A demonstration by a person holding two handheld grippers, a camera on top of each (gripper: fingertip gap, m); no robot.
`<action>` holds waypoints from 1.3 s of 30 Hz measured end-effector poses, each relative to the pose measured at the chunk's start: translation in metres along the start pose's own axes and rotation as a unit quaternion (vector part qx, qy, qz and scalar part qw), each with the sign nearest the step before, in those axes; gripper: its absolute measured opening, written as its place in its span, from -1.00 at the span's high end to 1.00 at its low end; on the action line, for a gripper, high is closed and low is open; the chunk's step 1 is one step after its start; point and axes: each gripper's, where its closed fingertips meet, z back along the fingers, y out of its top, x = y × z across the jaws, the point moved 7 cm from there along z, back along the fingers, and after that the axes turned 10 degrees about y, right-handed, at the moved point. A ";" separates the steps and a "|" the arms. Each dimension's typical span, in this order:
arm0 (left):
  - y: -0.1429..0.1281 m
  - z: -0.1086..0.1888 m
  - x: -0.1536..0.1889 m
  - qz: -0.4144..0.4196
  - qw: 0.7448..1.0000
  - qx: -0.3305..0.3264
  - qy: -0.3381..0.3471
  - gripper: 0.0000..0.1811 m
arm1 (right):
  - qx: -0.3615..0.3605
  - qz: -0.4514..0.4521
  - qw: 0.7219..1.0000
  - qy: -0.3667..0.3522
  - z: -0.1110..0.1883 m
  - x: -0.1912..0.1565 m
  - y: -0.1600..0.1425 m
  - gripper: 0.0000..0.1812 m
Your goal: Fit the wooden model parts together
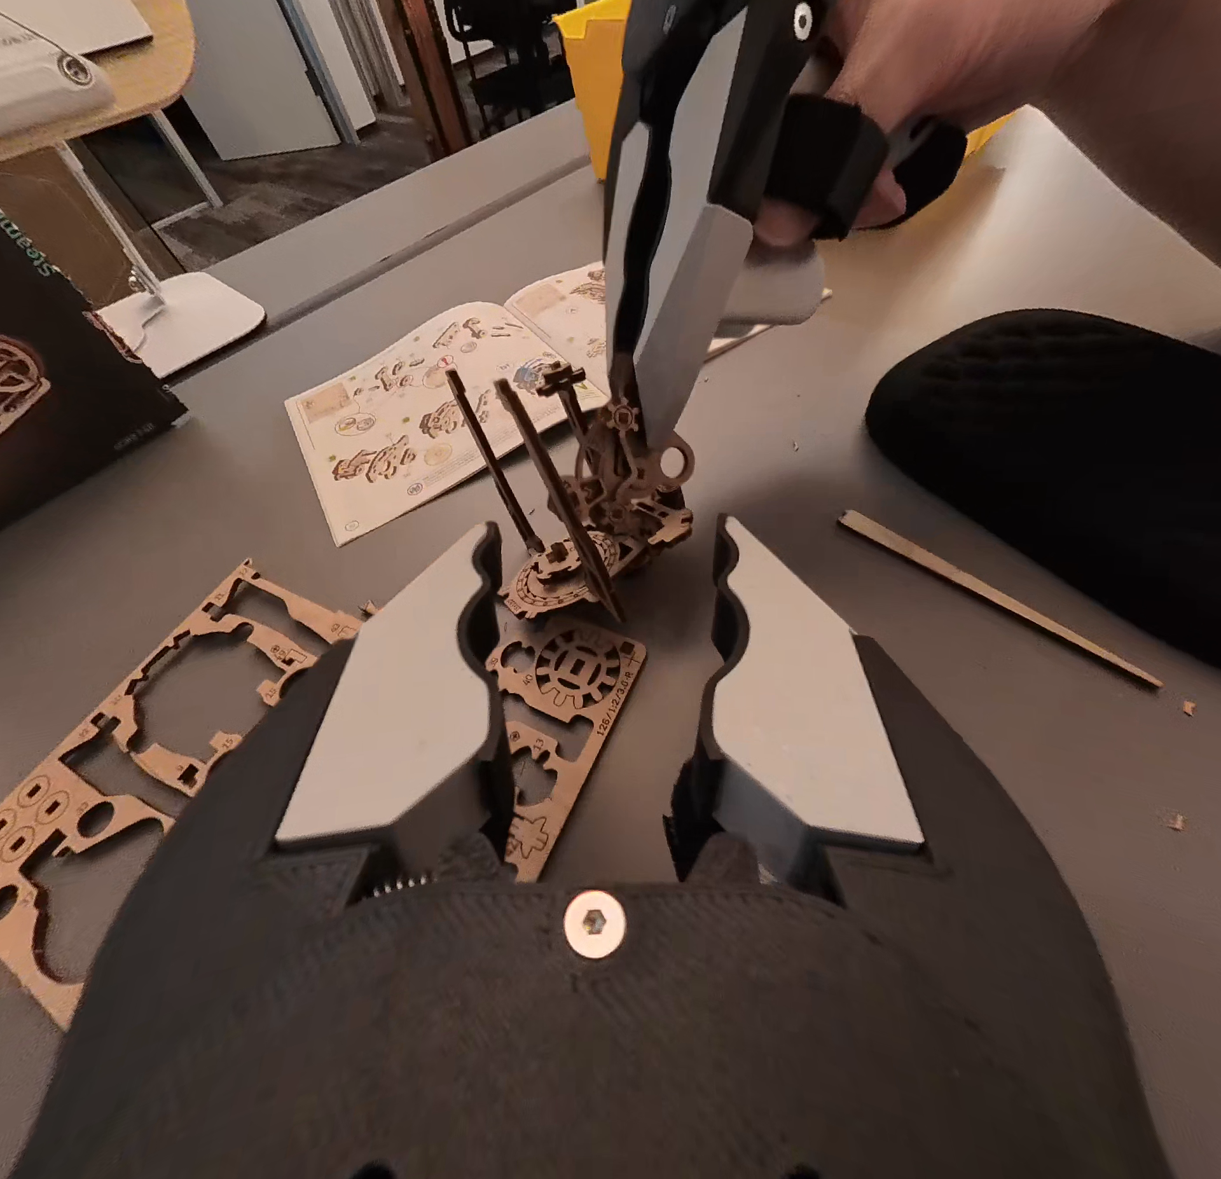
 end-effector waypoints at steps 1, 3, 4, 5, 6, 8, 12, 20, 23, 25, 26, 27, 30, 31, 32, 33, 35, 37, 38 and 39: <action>0.000 -0.001 0.000 -0.001 1.000 -0.001 -0.003 0.31 | -0.001 -0.002 1.000 0.003 0.000 0.001 -0.001 0.88; 0.000 -0.004 0.002 -0.007 1.000 -0.008 -0.010 0.35 | -0.005 -0.001 1.000 0.006 -0.001 0.002 -0.001 0.88; -0.001 -0.004 0.002 -0.007 1.000 -0.012 -0.011 0.34 | -0.008 0.003 1.000 0.005 -0.001 0.001 -0.001 0.88; -0.001 -0.005 0.002 -0.006 1.000 -0.017 -0.009 0.33 | -0.011 0.009 1.000 0.001 -0.001 0.001 0.000 0.88; -0.002 -0.007 0.001 -0.004 1.000 -0.022 -0.009 0.32 | -0.012 0.012 1.000 -0.002 0.000 0.000 0.001 0.88; -0.003 -0.009 0.001 -0.010 0.999 -0.033 0.001 0.27 | -0.012 0.015 1.000 -0.002 0.000 0.000 0.002 0.88; -0.007 -0.016 0.005 -0.042 0.997 -0.059 0.026 0.20 | -0.013 0.013 1.000 -0.010 0.001 0.002 0.001 0.88; -0.006 -0.025 0.001 -0.018 0.997 -0.079 0.018 0.27 | -0.051 0.027 0.997 -0.059 -0.002 -0.002 0.003 0.88; -0.007 -0.024 -0.001 -0.014 0.997 -0.075 0.010 0.42 | -0.064 0.039 0.994 -0.084 -0.001 -0.005 0.007 0.88; -0.006 -0.022 -0.003 -0.010 0.998 -0.068 0.009 0.47 | -0.060 0.039 0.993 -0.091 -0.001 -0.006 0.010 0.89; -0.005 -0.022 -0.002 -0.012 0.998 -0.065 0.007 0.49 | -0.056 0.030 0.994 -0.090 -0.001 -0.007 0.010 0.89; -0.006 -0.022 -0.001 -0.018 0.998 -0.064 0.008 0.47 | -0.054 0.021 0.994 -0.090 -0.001 -0.007 0.009 0.89; -0.006 -0.025 0.004 -0.044 0.997 -0.067 0.013 0.46 | -0.046 -0.004 0.996 -0.082 0.001 -0.004 0.003 0.89; -0.006 -0.026 0.005 -0.053 0.996 -0.068 0.016 0.47 | -0.035 -0.016 0.996 -0.075 0.002 -0.003 0.001 0.89; -0.006 -0.028 0.007 -0.061 0.995 -0.072 0.020 0.49 | -0.026 -0.026 0.997 -0.066 0.004 -0.001 -0.001 0.88; -0.006 -0.031 0.007 -0.070 0.994 -0.077 0.025 0.52 | -0.016 -0.036 0.998 -0.053 0.006 0.001 -0.003 0.89; -0.005 -0.034 0.009 -0.080 0.994 -0.072 0.029 0.53 | 0.010 -0.056 0.998 -0.031 0.011 0.005 -0.009 0.89; -0.001 -0.037 0.009 -0.080 0.995 -0.060 0.026 0.53 | 0.040 -0.078 0.996 -0.005 0.018 0.010 -0.015 0.88; 0.001 -0.039 0.010 -0.079 0.995 -0.056 0.023 0.53 | 0.050 -0.088 0.995 0.007 0.021 0.013 -0.017 0.89; 0.003 -0.042 0.009 -0.077 0.995 -0.053 0.021 0.54 | 0.061 -0.096 0.993 0.018 0.024 0.016 -0.018 0.89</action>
